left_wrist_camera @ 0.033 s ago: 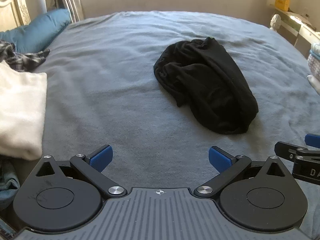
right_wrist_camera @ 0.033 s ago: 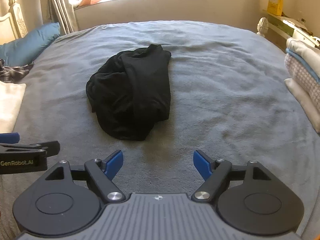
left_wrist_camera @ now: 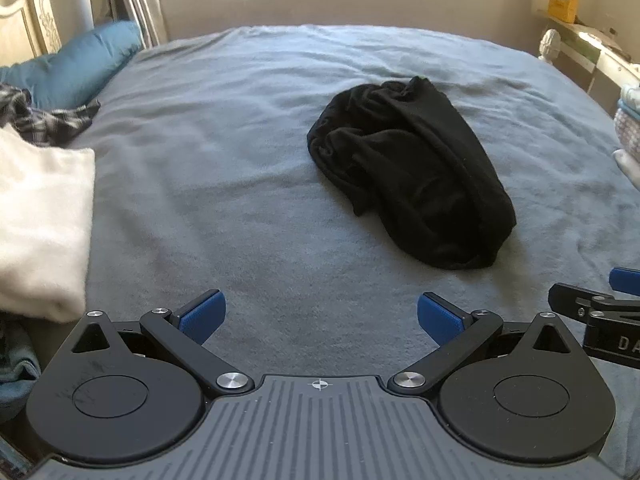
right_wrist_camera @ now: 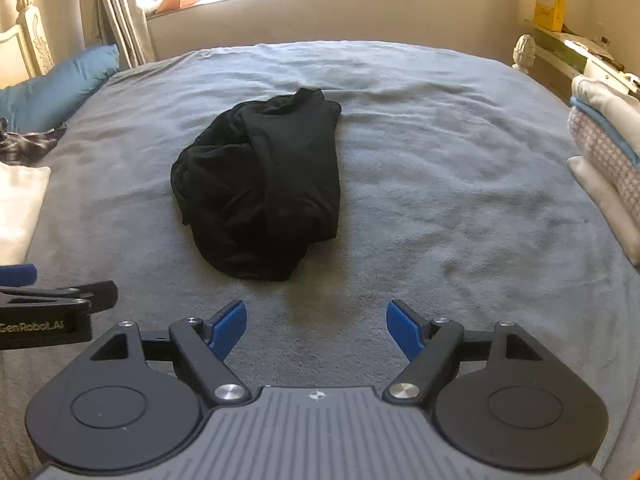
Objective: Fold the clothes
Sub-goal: 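Move both grippers open toward the crumpled black T-shirt on the bed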
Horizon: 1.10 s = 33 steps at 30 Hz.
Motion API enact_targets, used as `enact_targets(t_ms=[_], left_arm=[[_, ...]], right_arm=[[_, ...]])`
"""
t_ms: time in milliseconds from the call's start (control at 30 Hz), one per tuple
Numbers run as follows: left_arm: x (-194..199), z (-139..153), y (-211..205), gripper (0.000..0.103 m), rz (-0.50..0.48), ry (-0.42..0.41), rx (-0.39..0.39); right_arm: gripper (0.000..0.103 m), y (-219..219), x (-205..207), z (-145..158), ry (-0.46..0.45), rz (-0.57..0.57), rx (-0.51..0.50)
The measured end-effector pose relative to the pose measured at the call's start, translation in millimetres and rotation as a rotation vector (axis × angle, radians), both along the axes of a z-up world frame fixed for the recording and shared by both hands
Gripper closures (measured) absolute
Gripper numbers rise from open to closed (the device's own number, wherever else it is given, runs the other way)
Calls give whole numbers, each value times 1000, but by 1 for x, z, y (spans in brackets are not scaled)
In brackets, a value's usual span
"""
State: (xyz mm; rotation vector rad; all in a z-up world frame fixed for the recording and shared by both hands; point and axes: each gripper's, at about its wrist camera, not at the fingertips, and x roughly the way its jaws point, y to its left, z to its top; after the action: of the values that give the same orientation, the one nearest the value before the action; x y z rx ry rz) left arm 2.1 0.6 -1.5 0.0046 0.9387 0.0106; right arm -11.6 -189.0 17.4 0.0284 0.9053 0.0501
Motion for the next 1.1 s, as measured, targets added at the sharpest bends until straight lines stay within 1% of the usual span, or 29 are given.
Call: enact_targets(t_ms=[100, 167, 200, 233, 300, 367, 467, 533, 600, 700, 733, 767, 833, 867, 900, 933, 967, 1033, 1067, 1100], left_arm=[[4, 0, 1, 1, 7, -22, 15], [-4, 1, 0, 1, 2, -61, 19], [-10, 1, -1, 1, -3, -77, 26], [-14, 2, 0, 0, -16, -91, 25], [-22, 5, 3, 0, -29, -111, 21], [-27, -2, 13, 0, -39, -67, 0], [-28, -4, 22, 0, -74, 40, 30], [-29, 4, 37, 0, -43, 57, 23], [-31, 19, 60, 0, 11, 47, -9], [-36, 32, 95, 0, 139, 12, -16], [-35, 30, 103, 0, 184, 9, 5], [-32, 24, 103, 0, 200, 4, 44], [-23, 11, 100, 0, 221, -9, 129], [-14, 2, 94, 0, 193, -4, 136], [-3, -6, 87, 3, 156, 3, 135], [8, -13, 82, 4, 167, 29, 111], [6, -19, 76, 2, 192, 37, 71], [5, -22, 74, 2, 114, 39, -29], [6, -21, 72, 2, 107, 37, -28], [7, -19, 70, 1, 109, 35, -14]], right_arm=[[23, 0, -4, 2, -14, 2, -15], [23, 0, -7, 4, -24, 3, -25], [21, 1, -8, 4, -28, 3, -30], [20, 2, -3, 4, -1, -1, -45], [20, -2, -2, 1, 13, -10, -55], [20, -4, 1, -3, 39, -18, -71], [20, -3, 3, -2, 68, -16, -107], [20, -2, 3, -1, 73, -9, -133], [20, -3, 3, 2, 64, -2, -158], [19, -9, 5, 5, 44, -33, -158], [19, -11, 7, 6, 51, -49, -155], [19, -11, 7, 6, 48, -49, -164], [18, -11, 8, 5, 44, -48, -183], [18, -12, 8, 4, 42, -48, -192], [17, -12, 9, 4, 39, -47, -202], [17, -13, 10, 2, 49, -42, -204], [17, -15, 11, 1, 62, -42, -210], [17, -19, 12, -4, 75, -65, -206], [17, -21, 14, -7, 88, -81, -199], [17, -21, 17, -9, 110, -100, -172]])
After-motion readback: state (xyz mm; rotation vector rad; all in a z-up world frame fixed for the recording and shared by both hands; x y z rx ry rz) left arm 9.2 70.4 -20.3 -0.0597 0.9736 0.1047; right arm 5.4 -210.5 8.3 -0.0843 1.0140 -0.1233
